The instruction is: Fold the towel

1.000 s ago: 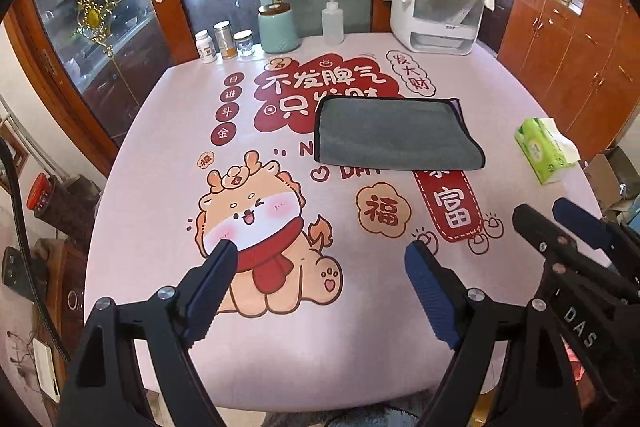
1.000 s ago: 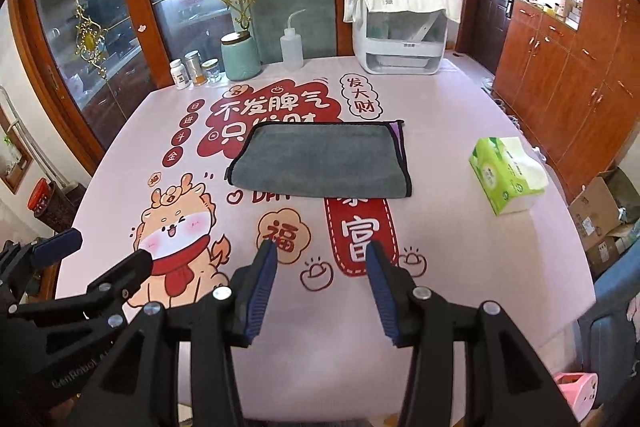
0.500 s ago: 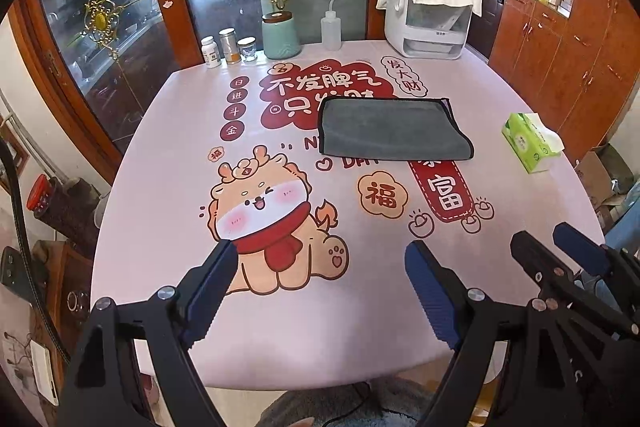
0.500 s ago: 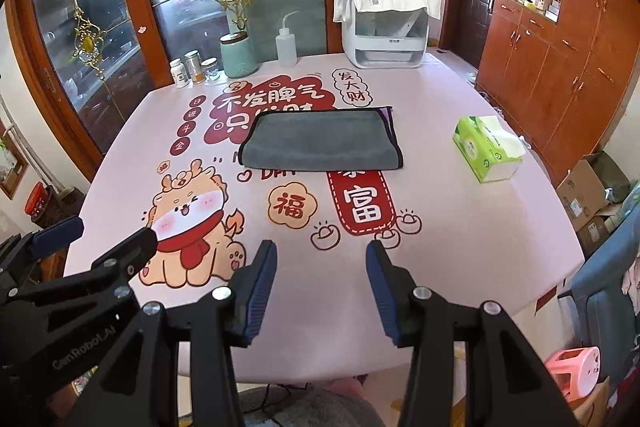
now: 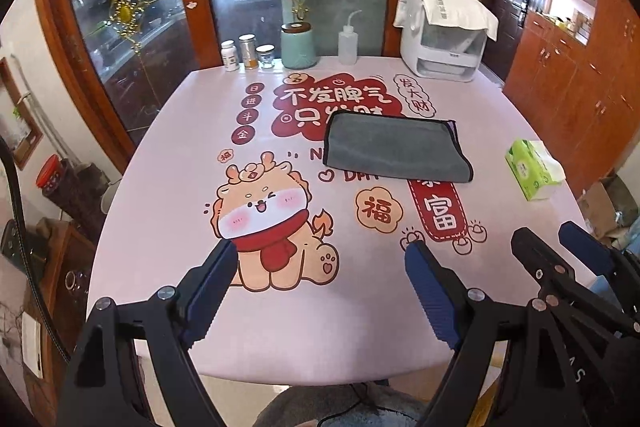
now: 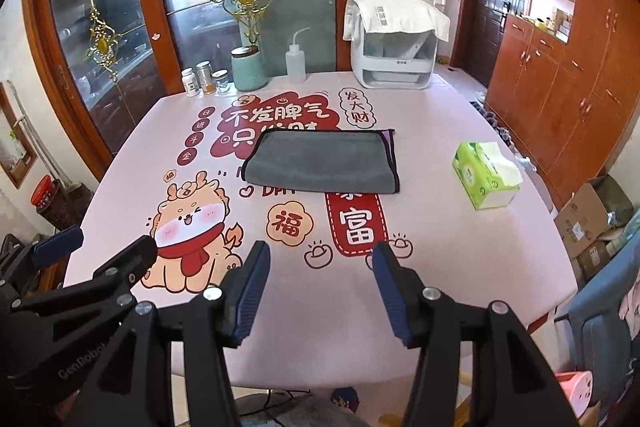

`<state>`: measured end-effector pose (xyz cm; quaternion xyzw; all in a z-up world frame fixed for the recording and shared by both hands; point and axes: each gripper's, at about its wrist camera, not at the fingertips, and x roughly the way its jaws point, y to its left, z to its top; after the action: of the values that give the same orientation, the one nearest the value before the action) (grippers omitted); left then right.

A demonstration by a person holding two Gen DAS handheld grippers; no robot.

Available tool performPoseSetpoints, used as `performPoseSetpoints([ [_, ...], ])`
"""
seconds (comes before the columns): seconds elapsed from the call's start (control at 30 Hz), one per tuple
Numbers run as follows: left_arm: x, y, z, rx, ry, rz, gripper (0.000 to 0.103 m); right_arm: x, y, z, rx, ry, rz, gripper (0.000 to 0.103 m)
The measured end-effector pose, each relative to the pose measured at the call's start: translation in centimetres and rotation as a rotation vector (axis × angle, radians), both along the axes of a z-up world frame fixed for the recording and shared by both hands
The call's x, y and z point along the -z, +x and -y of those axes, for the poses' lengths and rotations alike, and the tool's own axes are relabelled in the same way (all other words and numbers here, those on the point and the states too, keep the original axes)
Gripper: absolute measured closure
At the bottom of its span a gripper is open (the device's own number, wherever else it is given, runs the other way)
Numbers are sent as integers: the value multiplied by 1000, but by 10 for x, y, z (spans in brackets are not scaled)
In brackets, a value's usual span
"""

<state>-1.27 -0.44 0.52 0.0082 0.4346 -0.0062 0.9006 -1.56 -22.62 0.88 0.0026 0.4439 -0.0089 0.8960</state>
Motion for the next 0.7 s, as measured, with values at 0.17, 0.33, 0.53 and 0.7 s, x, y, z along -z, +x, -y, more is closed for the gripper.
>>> performPoseSetpoints([
  [0.17,-1,0,5,-35,1,-5,18,-1,5,6,-20,8,-4,49],
  [0.33,0,-2,8,-46,10,-14,18,-1,6,8,-27,4,-1,49],
  [0.53,2,-2,8,-57,10,-26,18,-4,4,7,-40,-19,18,49],
  [0.7,3,-1,9,-56,14,-29,18,-7,4,7,-41,-27,32,49],
])
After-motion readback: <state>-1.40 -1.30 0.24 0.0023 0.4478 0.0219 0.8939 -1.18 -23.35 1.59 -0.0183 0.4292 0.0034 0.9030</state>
